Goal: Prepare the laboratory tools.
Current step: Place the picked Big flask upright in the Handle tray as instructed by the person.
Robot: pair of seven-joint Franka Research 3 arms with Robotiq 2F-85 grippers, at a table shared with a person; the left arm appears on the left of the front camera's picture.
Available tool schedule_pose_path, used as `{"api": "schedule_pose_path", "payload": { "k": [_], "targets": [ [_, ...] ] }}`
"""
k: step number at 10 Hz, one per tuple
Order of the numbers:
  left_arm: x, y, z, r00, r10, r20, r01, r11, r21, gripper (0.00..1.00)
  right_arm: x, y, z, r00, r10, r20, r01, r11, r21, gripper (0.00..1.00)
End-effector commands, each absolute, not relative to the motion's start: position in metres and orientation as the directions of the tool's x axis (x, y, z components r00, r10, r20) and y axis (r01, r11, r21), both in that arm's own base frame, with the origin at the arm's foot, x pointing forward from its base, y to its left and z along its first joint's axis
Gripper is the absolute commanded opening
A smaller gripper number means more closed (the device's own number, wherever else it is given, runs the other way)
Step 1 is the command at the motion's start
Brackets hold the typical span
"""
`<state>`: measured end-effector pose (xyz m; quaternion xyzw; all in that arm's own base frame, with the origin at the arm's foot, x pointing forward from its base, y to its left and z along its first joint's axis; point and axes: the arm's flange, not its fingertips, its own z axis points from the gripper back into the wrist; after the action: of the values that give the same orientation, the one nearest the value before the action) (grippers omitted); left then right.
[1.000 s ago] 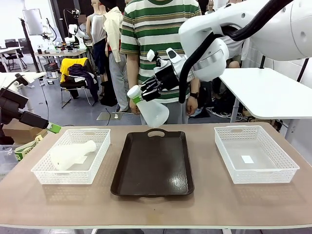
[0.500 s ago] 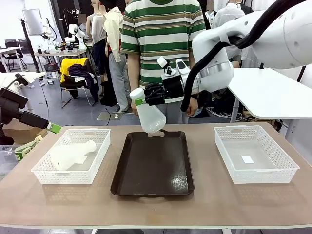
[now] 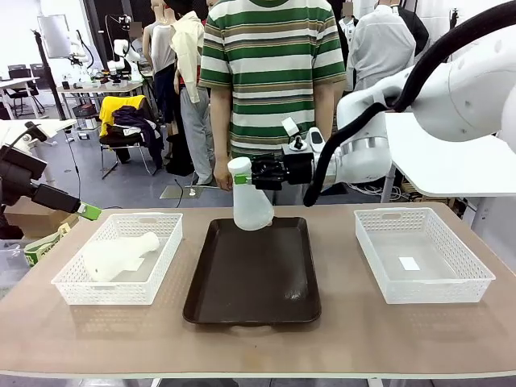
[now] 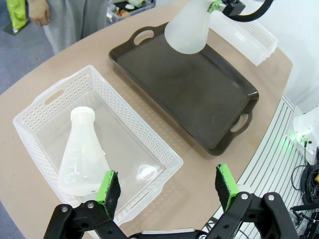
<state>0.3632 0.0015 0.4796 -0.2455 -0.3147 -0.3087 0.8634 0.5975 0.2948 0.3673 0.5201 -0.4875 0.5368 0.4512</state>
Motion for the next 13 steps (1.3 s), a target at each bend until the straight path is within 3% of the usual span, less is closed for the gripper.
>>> {"api": "schedule_pose_path", "payload": {
  "k": [1, 9, 13],
  "targets": [
    [0.365, 0.005, 0.478, 0.593, -0.381, 0.709, 0.705, 0.671, -0.230, 1.00, 0.597, 0.294, 0.352, -0.032, -0.087, 0.996, -0.994, -0.097, -0.040, 0.00],
    [0.365, 0.005, 0.478, 0.593, -0.381, 0.709, 0.705, 0.671, -0.230, 1.00, 0.620, 0.307, 0.281, 0.077, -0.076, 0.994, -0.983, -0.173, 0.063, 0.00],
    [0.365, 0.005, 0.478, 0.593, -0.381, 0.709, 0.705, 0.671, -0.230, 1.00, 0.618, 0.306, 0.278, 0.071, -0.087, 0.994, -0.986, -0.160, 0.056, 0.00]
  ]
}}
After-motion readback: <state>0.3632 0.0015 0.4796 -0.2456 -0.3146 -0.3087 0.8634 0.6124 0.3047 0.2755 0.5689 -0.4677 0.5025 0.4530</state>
